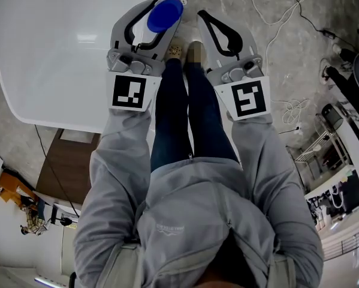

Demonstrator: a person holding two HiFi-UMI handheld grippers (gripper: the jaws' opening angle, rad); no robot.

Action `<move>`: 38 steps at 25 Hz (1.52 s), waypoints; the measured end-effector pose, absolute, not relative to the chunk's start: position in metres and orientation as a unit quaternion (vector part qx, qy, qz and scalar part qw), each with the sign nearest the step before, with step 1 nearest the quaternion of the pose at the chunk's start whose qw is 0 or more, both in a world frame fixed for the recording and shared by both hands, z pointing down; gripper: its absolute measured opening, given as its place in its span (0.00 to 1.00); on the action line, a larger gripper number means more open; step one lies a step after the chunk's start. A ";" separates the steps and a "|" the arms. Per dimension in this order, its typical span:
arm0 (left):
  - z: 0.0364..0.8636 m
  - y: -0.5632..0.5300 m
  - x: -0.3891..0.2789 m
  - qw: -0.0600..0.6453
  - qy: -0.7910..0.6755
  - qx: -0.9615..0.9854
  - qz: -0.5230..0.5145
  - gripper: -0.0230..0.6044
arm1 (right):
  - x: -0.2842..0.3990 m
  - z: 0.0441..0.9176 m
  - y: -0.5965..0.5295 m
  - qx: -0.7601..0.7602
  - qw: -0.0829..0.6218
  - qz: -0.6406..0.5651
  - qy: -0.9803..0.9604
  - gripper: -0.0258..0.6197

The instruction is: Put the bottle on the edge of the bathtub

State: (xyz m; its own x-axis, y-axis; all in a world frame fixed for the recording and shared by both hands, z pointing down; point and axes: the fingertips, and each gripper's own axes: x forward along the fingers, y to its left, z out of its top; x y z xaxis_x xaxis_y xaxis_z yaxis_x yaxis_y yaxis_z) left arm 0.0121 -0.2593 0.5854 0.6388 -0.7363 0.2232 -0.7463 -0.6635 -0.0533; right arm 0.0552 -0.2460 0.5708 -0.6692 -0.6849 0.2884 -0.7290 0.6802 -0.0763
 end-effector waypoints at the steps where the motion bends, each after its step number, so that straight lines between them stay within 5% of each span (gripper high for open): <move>1: 0.589 -0.260 0.012 0.021 -0.408 0.905 0.117 0.28 | 0.055 0.573 -0.247 0.389 0.120 0.093 -0.909 0.04; 38: 0.651 -0.267 0.009 0.077 -0.400 0.903 0.135 0.30 | 0.052 0.579 -0.241 0.383 0.132 0.110 -0.908 0.04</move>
